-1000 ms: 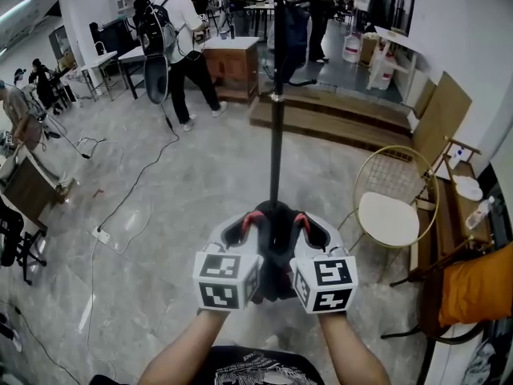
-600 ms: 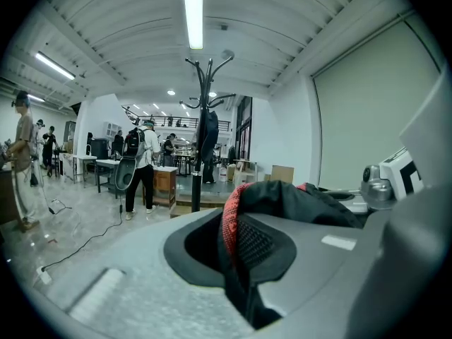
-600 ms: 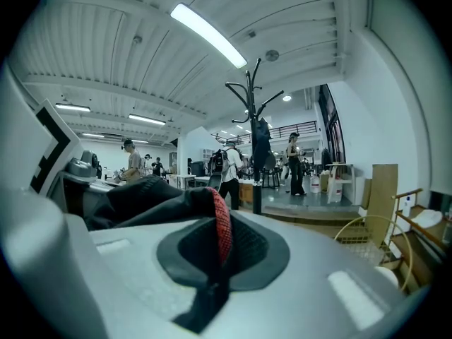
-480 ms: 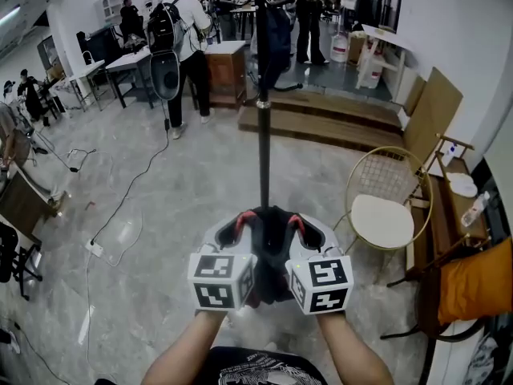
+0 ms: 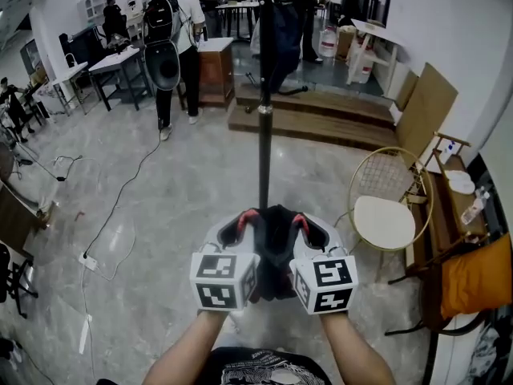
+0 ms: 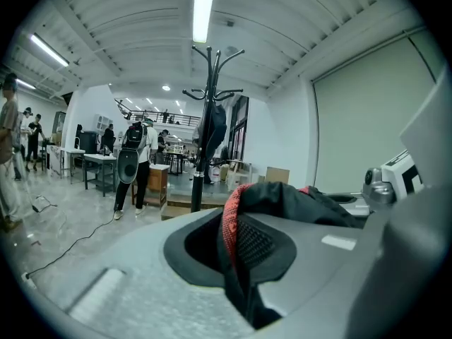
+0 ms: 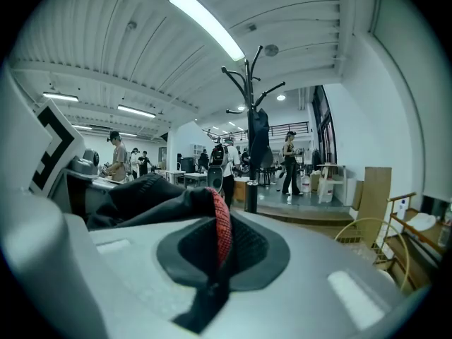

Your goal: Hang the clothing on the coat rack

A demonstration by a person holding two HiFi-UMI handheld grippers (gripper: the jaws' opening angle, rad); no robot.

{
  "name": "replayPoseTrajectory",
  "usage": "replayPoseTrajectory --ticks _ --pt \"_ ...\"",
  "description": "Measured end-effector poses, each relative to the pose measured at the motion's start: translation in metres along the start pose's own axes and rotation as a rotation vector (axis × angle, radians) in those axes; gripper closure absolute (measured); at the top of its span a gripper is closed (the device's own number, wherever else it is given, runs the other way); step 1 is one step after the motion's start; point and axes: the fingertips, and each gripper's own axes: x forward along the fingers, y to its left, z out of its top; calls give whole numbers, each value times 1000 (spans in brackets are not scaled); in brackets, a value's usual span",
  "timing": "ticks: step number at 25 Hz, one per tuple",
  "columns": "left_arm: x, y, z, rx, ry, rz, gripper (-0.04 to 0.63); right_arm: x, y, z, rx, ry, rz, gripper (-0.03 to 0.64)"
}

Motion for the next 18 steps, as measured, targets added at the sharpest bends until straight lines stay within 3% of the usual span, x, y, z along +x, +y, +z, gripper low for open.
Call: replayPoseTrajectory --ticks 18 --pt "50 124 33 12 -11 -122 572 100 41 30 3 9 -164 598"
